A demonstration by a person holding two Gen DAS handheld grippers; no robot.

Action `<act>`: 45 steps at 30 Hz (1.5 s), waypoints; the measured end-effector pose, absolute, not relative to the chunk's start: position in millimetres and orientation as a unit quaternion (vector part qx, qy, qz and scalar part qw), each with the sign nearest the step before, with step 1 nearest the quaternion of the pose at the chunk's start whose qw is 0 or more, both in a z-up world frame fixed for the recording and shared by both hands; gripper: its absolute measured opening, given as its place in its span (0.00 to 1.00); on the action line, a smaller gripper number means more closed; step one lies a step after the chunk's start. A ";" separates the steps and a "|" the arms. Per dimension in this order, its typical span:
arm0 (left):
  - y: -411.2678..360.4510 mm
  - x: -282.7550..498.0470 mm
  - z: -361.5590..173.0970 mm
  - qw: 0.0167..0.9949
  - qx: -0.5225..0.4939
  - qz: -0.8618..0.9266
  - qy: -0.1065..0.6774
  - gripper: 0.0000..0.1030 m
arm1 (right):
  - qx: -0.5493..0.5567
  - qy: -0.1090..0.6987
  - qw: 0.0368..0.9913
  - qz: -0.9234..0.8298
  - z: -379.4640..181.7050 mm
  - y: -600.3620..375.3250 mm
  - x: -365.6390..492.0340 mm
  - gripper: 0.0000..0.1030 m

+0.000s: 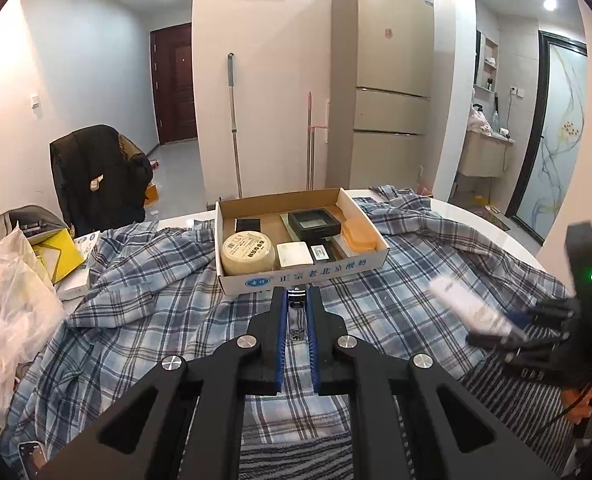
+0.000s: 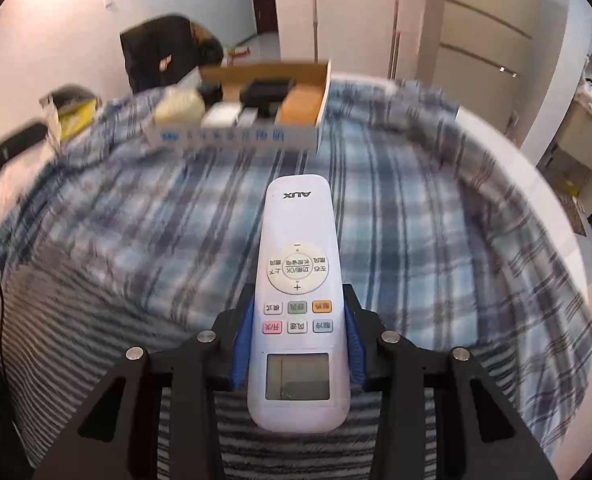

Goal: Organize rigid objects
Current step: 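Lift the clipper and white remote and carry both over the cardboard box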

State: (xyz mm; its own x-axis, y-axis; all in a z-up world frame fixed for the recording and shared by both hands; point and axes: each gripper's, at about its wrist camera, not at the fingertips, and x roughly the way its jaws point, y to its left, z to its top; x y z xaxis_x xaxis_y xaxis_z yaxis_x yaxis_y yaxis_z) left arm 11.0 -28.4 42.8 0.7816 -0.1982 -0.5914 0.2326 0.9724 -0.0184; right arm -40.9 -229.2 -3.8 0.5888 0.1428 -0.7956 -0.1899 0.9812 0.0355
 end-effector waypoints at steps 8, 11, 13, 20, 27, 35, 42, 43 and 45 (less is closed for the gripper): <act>-42.4 61.1 64.5 0.937 0.019 -0.098 0.334 0.10 | -0.007 0.379 0.922 0.072 50.3 -216.6 10.2 0.38; -49.1 96.2 65.8 0.927 -0.011 -0.099 0.362 0.10 | -0.009 0.371 0.925 0.076 51.7 -205.7 36.8 0.37; -56.8 120.9 62.0 0.924 -0.012 -0.096 0.369 0.10 | 0.018 0.384 0.921 0.065 45.2 -208.8 57.2 0.38; -92.3 197.2 9.3 0.896 0.030 -0.114 0.428 0.10 | 0.033 0.394 0.917 0.045 32.1 -221.7 95.8 0.37; -96.1 233.5 -41.4 0.870 0.040 -0.092 0.482 0.10 | 0.049 0.408 0.910 0.056 16.9 -234.8 102.0 0.37; -85.1 241.9 -54.8 0.873 0.009 -0.089 0.479 0.10 | 0.057 0.423 0.902 0.055 5.6 -240.8 107.4 0.37; -82.3 236.5 -49.9 0.883 0.007 -0.096 0.460 0.10 | 0.053 0.432 0.899 0.057 8.5 -236.4 113.2 0.37; -80.2 234.2 -45.7 0.885 0.010 -0.089 0.456 0.11 | 0.046 0.434 0.898 0.057 10.1 -234.2 116.0 0.37; -73.7 228.9 -33.8 0.895 -0.003 -0.090 0.437 0.11 | 0.029 0.438 0.897 0.050 15.9 -229.8 123.0 0.37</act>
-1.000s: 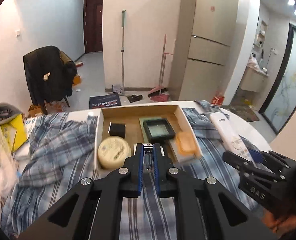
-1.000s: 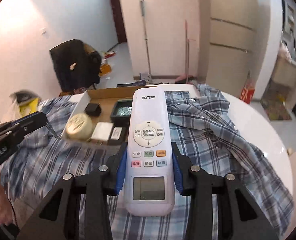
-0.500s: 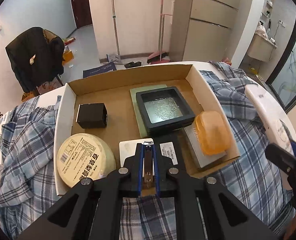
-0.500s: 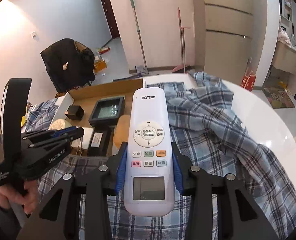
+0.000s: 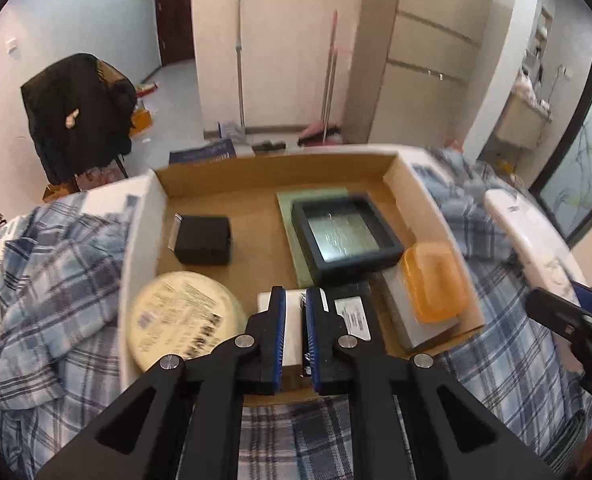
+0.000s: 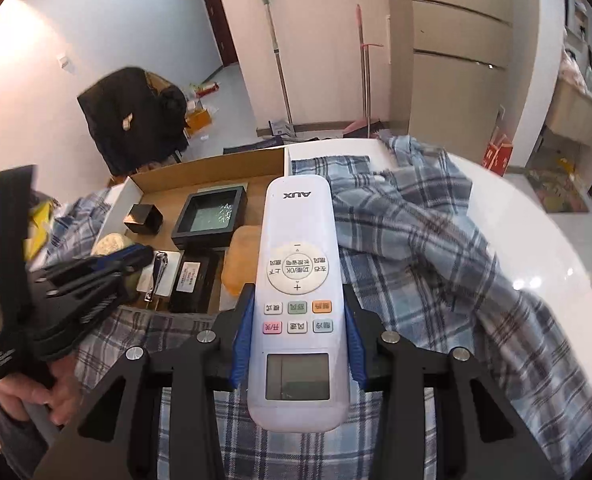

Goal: Organize rigid objects
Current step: 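Lift the clipper and white remote and carry both over the cardboard box, then open the left tool to drop the clipper while the right tool lowers the remote into the box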

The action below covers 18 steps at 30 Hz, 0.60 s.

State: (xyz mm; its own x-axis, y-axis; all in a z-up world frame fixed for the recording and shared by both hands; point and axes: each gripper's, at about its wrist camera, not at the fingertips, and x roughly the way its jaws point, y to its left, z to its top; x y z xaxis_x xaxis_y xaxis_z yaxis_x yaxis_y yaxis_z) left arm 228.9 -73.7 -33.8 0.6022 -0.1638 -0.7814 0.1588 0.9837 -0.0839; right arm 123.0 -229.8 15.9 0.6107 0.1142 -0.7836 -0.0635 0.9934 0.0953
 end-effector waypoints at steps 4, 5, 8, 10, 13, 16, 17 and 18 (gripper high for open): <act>-51.0 219.0 -6.1 0.921 -0.050 -0.086 0.378 0.69 | 0.033 0.433 0.899 0.057 35.6 -220.4 129.1 0.38; -44.6 213.8 1.3 0.931 -0.062 -0.077 0.351 0.84 | 0.035 0.428 0.901 0.058 40.0 -217.6 129.6 0.38; -29.8 200.4 22.1 0.955 -0.081 -0.037 0.282 0.86 | 0.038 0.413 0.908 0.059 49.8 -205.4 131.0 0.38; -23.2 199.8 33.1 0.958 -0.089 -0.047 0.268 0.86 | 0.042 0.409 0.910 0.063 51.4 -196.1 134.3 0.38; -14.5 192.6 45.6 0.959 -0.112 -0.057 0.252 0.86 | 0.008 0.415 0.907 0.074 44.3 -172.1 142.9 0.38; -14.0 178.2 63.4 0.968 -0.109 -0.076 0.213 0.86 | 0.003 0.427 0.901 0.080 33.8 -159.0 152.1 0.38; -15.5 174.8 69.2 0.971 -0.097 -0.075 0.203 0.87 | 0.017 0.434 0.897 0.085 30.7 -159.0 156.3 0.38; -16.1 169.4 71.4 0.973 -0.090 -0.071 0.200 0.88 | 0.032 0.439 0.893 0.090 28.7 -160.3 159.0 0.38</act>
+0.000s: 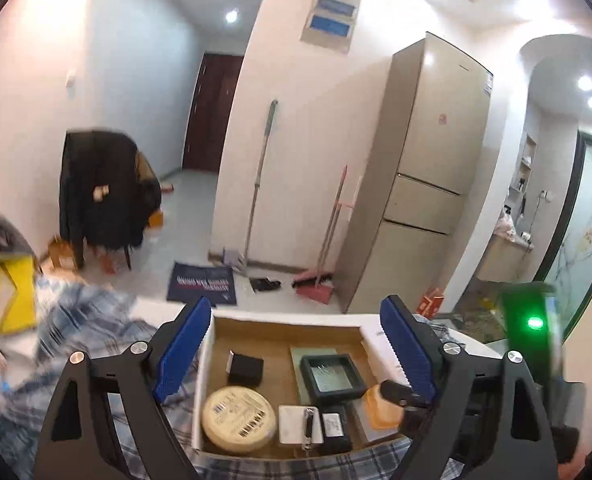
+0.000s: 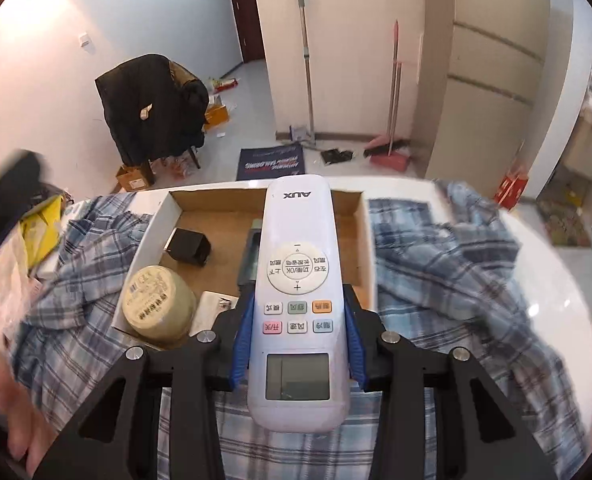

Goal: Organize rigid objects
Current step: 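Open the left tool to drop the clipper while the right tool lowers the remote into the box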

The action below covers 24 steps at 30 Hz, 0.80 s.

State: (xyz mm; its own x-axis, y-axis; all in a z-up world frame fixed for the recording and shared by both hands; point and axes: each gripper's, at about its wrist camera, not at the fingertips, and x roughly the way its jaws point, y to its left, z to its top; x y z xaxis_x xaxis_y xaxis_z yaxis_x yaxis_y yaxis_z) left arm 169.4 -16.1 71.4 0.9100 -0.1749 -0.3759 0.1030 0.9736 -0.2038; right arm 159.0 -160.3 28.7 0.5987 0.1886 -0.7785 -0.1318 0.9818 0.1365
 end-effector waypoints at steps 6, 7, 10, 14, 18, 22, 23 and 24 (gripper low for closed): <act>-9.8 174.2 71.7 0.981 -0.053 -0.056 0.179 1.00 | 0.035 0.414 0.908 0.060 11.7 -147.3 165.1 0.38; -6.6 175.8 70.3 0.981 -0.048 -0.049 0.181 1.00 | 0.024 0.408 0.910 0.063 8.4 -141.9 164.6 0.38; 10.6 186.5 59.8 0.979 -0.074 -0.029 0.187 1.00 | 0.040 0.420 0.903 0.076 -1.8 -138.4 170.7 0.38; 18.5 198.8 46.0 0.974 -0.081 -0.026 0.208 1.00 | 0.041 0.435 0.896 0.083 -13.9 -135.0 180.2 0.38; 13.2 204.3 37.6 0.973 -0.066 -0.021 0.221 1.00 | 0.055 0.456 0.884 0.089 -26.6 -136.7 188.0 0.38; 9.1 202.7 38.3 0.971 -0.078 -0.044 0.221 1.00 | 0.063 0.464 0.879 0.088 -34.7 -138.7 194.0 0.38; 8.4 202.3 38.7 0.971 -0.081 -0.049 0.221 1.00 | 0.062 0.464 0.879 0.089 -35.3 -138.8 194.2 0.38; 6.9 201.2 39.9 0.970 -0.081 -0.052 0.221 1.00 | 0.062 0.463 0.879 0.091 -35.2 -138.5 194.5 0.38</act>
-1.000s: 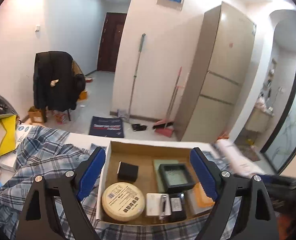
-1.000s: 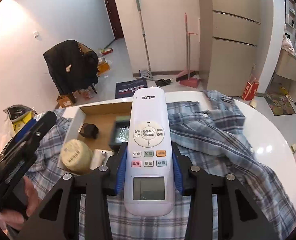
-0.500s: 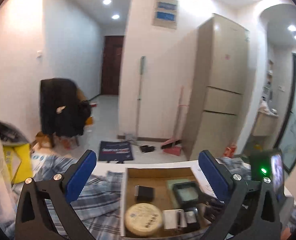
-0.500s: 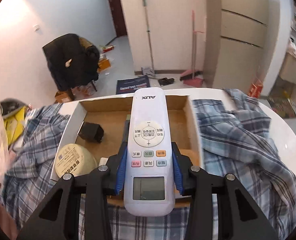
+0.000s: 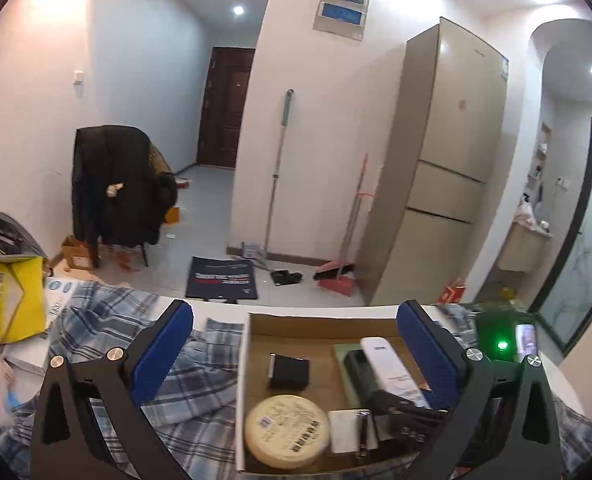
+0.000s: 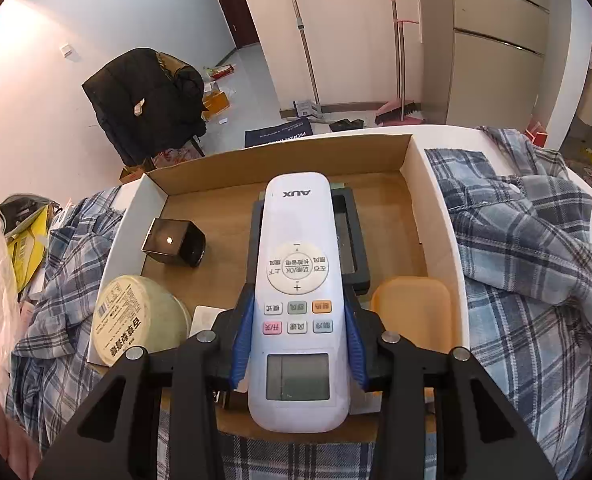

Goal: Organize rigid objects
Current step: 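Open the left tool to drop the clipper while the right tool lowers the remote into the box, then open the right tool and withdraw both tools up from the box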

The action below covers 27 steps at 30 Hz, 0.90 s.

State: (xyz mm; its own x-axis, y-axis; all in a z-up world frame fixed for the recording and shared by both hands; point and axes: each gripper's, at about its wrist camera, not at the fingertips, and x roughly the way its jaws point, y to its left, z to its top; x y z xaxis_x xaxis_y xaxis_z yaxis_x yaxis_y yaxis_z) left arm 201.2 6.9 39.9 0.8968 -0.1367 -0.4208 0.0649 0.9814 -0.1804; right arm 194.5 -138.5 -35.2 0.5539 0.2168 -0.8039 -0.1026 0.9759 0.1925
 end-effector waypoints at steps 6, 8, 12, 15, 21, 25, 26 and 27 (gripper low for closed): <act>2.8 195.0 44.7 0.975 -0.069 -0.038 0.208 1.00 | 0.042 0.428 0.899 0.083 -13.9 -141.7 186.2 0.54; 3.5 193.0 44.8 0.976 -0.070 -0.030 0.204 1.00 | 0.026 0.406 0.910 0.080 -0.8 -145.4 178.7 0.54; -0.7 182.0 54.5 0.980 -0.068 -0.031 0.183 1.00 | 0.007 0.359 0.931 0.069 25.6 -156.5 158.4 0.54; -8.5 163.0 72.2 0.988 -0.052 -0.040 0.141 1.00 | 0.018 0.336 0.939 0.075 47.0 -167.5 143.1 0.55; -18.0 114.6 111.8 0.994 -0.049 -0.067 0.069 1.00 | 0.021 0.227 0.973 0.040 97.9 -188.3 87.6 0.67; -24.8 79.4 140.8 0.997 -0.009 -0.070 0.021 1.00 | 0.005 0.150 0.989 0.017 129.8 -196.0 49.1 0.79; -23.8 71.0 144.8 0.997 -0.013 -0.070 0.012 1.00 | 0.002 0.137 0.990 0.022 136.0 -196.7 40.9 0.82; -21.9 61.5 148.0 0.997 -0.022 -0.073 0.004 1.00 | -0.002 0.126 0.992 0.031 141.6 -196.5 32.8 0.89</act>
State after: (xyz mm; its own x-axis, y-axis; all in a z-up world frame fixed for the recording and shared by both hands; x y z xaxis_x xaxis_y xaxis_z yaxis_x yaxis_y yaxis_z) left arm 61.5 -21.9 148.0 0.9893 -0.1461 -0.0042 0.1457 0.9884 -0.0436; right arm 32.8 -196.5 141.6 0.9662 0.0605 -0.2507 -0.0613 0.9981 0.0044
